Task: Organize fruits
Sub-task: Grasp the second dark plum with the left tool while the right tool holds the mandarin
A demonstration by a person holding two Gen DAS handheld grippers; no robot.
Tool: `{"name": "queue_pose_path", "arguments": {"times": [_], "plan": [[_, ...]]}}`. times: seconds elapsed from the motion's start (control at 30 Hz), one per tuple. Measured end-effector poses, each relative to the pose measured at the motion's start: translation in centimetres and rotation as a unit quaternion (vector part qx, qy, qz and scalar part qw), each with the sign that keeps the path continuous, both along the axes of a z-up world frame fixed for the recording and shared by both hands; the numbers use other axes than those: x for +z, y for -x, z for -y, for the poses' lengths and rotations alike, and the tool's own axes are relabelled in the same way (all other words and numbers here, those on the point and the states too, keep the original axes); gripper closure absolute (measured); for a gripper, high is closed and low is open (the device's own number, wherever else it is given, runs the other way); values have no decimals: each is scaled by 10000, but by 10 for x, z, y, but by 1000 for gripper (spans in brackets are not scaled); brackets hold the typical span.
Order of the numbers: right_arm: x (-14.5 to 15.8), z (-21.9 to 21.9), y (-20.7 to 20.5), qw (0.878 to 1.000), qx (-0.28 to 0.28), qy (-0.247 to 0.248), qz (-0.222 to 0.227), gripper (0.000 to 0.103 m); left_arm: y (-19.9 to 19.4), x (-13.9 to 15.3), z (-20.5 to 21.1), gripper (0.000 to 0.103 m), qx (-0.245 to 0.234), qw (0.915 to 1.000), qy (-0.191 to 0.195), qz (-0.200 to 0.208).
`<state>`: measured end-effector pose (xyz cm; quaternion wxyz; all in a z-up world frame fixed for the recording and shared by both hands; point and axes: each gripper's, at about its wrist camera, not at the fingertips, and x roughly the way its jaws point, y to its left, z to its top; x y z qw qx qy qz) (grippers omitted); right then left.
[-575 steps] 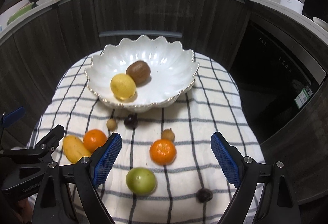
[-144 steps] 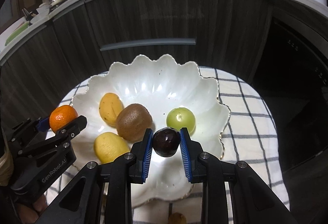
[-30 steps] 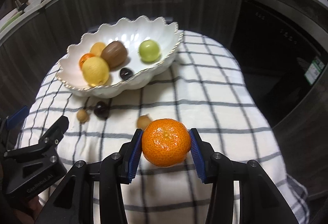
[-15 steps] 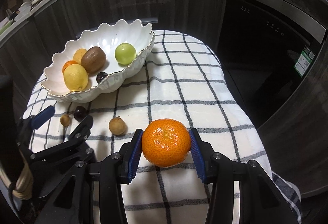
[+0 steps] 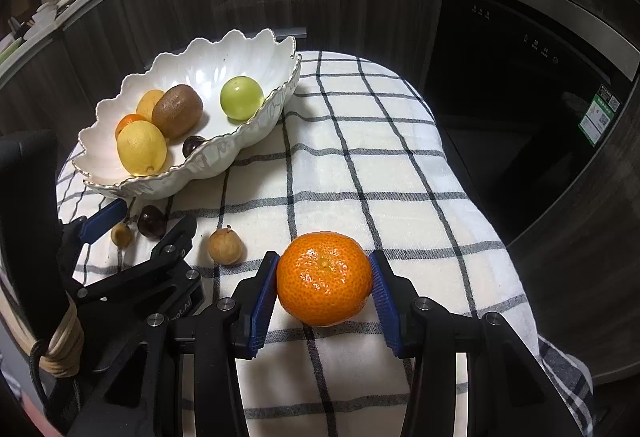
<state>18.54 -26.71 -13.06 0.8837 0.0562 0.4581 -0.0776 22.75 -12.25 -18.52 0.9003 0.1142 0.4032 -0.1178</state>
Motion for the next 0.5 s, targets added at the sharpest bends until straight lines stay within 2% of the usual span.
{"name": "queue_pose_path", "arguments": {"times": [0.07,0.13,0.23,0.37,0.5], "plan": [[0,0,0,10000,2,8,4,57,-2,-6,1,47,-50,9997,9,-232],[0,0,0,10000,0,-4,5,57,-1,-8,1,55,-49,9996,14,-291],[1,0,0,10000,-5,-11,17,57,-1,-7,-1,59,-46,9996,61,-269],[2,0,1,10000,-4,-19,27,57,0,-8,-2,74,-87,9994,41,-322],[3,0,1,10000,-5,-15,46,57,0,-6,-2,75,-113,9994,38,-326]]}}
